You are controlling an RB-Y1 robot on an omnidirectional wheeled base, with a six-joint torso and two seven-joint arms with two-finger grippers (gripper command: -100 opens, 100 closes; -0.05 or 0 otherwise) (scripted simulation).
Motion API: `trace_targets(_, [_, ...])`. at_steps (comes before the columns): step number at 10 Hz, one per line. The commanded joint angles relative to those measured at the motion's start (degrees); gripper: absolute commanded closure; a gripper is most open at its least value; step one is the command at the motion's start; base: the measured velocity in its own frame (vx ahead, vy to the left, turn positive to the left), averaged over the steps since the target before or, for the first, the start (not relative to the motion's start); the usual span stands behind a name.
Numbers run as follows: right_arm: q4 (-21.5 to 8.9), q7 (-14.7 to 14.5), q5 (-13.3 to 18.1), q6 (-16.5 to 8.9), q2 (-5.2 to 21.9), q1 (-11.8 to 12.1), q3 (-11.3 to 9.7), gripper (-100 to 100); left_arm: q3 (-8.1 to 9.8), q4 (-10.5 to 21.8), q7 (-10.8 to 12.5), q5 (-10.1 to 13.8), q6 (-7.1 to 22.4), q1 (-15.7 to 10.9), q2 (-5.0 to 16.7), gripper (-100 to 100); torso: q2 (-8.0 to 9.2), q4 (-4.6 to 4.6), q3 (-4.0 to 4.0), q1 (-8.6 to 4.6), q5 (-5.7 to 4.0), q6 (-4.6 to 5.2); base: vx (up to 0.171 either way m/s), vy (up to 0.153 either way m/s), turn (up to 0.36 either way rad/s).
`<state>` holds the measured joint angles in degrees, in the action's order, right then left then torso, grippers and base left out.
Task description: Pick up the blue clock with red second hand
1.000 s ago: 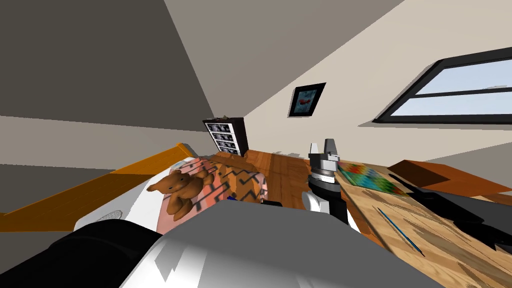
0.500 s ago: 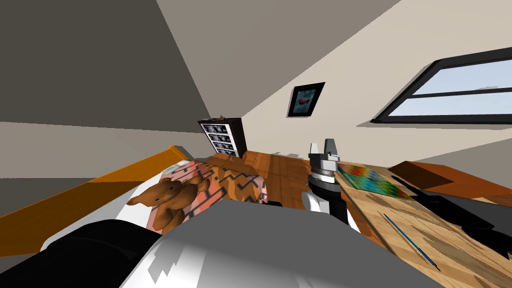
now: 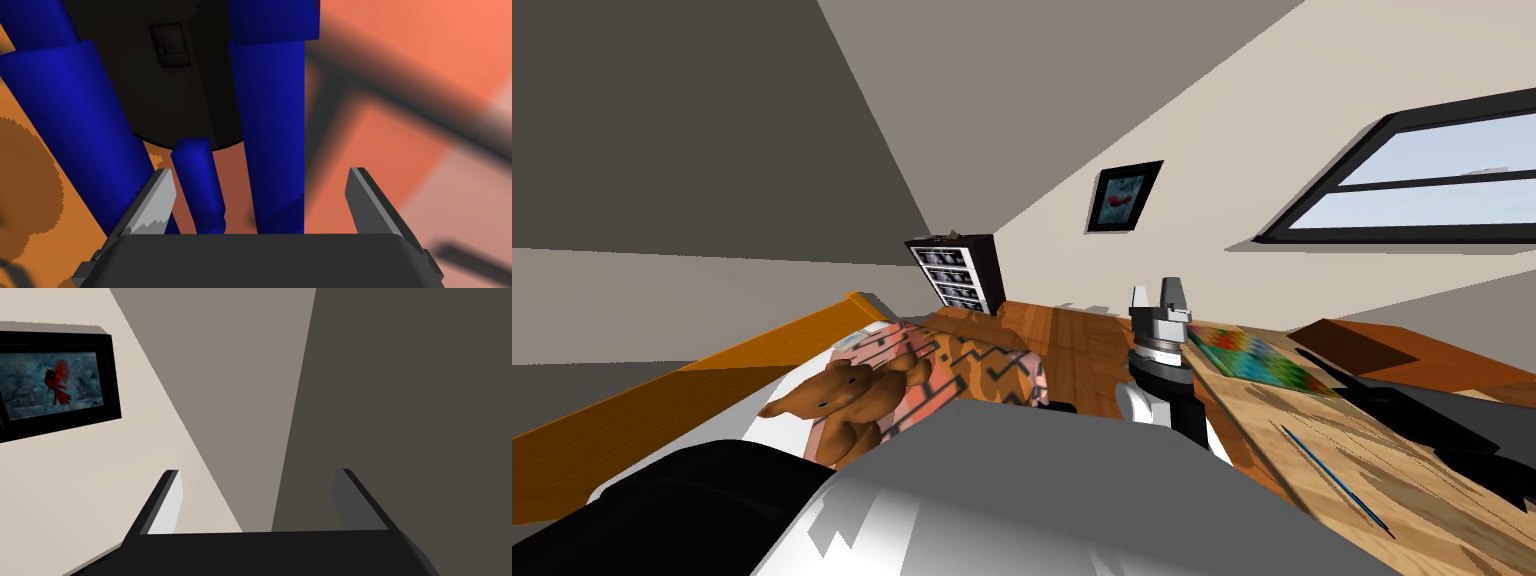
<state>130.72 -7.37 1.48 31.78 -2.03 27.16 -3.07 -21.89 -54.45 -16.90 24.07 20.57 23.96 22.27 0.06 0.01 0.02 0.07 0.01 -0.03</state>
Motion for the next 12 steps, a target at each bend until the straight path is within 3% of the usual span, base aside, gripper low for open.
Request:
trace_targets(1, [0.0, 0.0, 0.0, 0.0, 0.0, 0.0, 0.0, 0, 0.32, 1.69, 0.42, -1.08, -0.71, -0.68, -1.25, -100, 0.0, 0.0, 0.0, 0.0, 0.0, 0.0, -0.016, 0.043, -0.03])
trace_targets(6, [0.0, 0.0, 0.0, 0.0, 0.0, 0.0, 0.0, 0, 1.04, 7.47, 1.41, -3.77, -2.92, -3.33, -4.99, -100, -0.02, 0.0, -0.01, -0.04, -0.01, 0.0, -0.011, 0.035, -0.026])
trace_targets(7, [0.0, 0.0, 0.0, 0.0, 0.0, 0.0, 0.0, 0, 1.16, 6.17, 1.39, -3.84, -2.39, -2.61, -4.58, -100, -0.02, 0.0, -0.01, -0.05, -0.01, 0.0, -0.004, 0.014, -0.006])
trace_targets(8, [0.0, 0.0, 0.0, 0.0, 0.0, 0.0, 0.0, 0, 1.19, 6.26, 1.46, -3.94, -2.45, -2.63, -4.66, 100, -0.04, -0.01, -0.02, -0.11, -0.03, -0.01, 0.0, 0.0, 0.0])
trace_targets(12, [0.0, 0.0, 0.0, 0.0, 0.0, 0.0, 0.0, 0, 1.67, 6.24, 2.21, -3.52, -2.64, -2.61, -4.75, 100, -0.13, -0.12, -0.13, -0.14, -0.01, 0.41, 0.0, 0.001, 0.02])
